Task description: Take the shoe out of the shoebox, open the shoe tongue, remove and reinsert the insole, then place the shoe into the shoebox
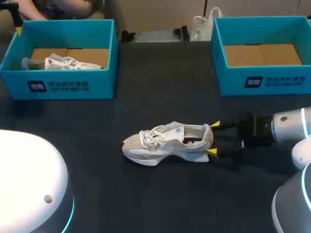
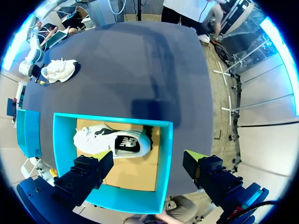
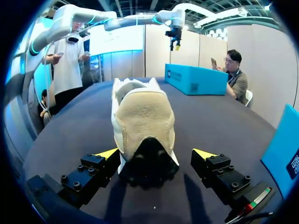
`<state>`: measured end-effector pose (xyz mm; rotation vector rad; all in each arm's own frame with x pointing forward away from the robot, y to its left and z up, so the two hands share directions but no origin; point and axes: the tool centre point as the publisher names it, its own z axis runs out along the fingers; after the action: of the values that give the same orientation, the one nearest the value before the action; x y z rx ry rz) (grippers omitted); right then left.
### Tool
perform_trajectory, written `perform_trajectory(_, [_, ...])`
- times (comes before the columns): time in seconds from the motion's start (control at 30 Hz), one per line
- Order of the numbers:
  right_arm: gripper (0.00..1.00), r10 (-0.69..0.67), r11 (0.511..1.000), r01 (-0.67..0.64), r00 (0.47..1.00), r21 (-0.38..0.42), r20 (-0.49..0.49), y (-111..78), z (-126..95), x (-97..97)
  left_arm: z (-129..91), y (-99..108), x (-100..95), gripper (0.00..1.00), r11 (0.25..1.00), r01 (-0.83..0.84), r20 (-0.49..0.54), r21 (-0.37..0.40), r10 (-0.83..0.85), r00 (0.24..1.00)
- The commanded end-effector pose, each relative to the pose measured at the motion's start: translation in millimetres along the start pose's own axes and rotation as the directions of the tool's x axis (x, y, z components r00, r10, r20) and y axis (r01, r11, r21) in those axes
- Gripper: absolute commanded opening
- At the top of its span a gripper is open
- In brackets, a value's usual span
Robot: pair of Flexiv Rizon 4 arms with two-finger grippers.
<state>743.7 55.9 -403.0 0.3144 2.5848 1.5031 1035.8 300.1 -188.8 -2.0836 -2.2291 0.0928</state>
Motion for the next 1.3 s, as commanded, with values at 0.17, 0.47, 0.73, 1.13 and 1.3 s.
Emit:
perform_trajectory(0.17, [1.00, 0.004, 1.000, -0.005, 0.999, -0.013, -0.040, 0.0, 19.9, -1.8, -0.7, -0.2, -0.1, 1.00, 1.000, 0.000, -0.002, 0.000, 0.000, 1.000])
perform_trajectory(0.47, [1.00, -0.007, 1.000, 0.004, 0.993, -0.021, -0.115, -2.5, 34.8, 5.7, -0.7, -0.2, -0.1, 1.00, 1.000, 0.000, -0.002, 0.000, 0.000, 1.000])
perform_trajectory(0.73, [1.00, -0.005, 1.000, 0.003, 0.988, -0.019, -0.156, -4.1, 45.9, 12.5, -0.7, -0.2, -0.1, 1.00, 1.000, 0.000, -0.002, 0.000, 0.000, 1.000])
perform_trajectory(1.13, [0.00, -0.010, 1.000, 0.007, 0.986, -0.019, -0.165, -3.4, 52.0, 17.1, -0.7, -0.2, -0.1, 1.00, 1.000, 0.000, -0.002, 0.000, 0.000, 1.000])
perform_trajectory(1.3, [0.00, -0.002, 1.000, 0.000, 0.988, -0.015, -0.157, -0.7, 48.0, 18.7, -0.7, -0.2, -0.1, 1.00, 1.000, 0.000, -0.002, 0.000, 0.000, 1.000])
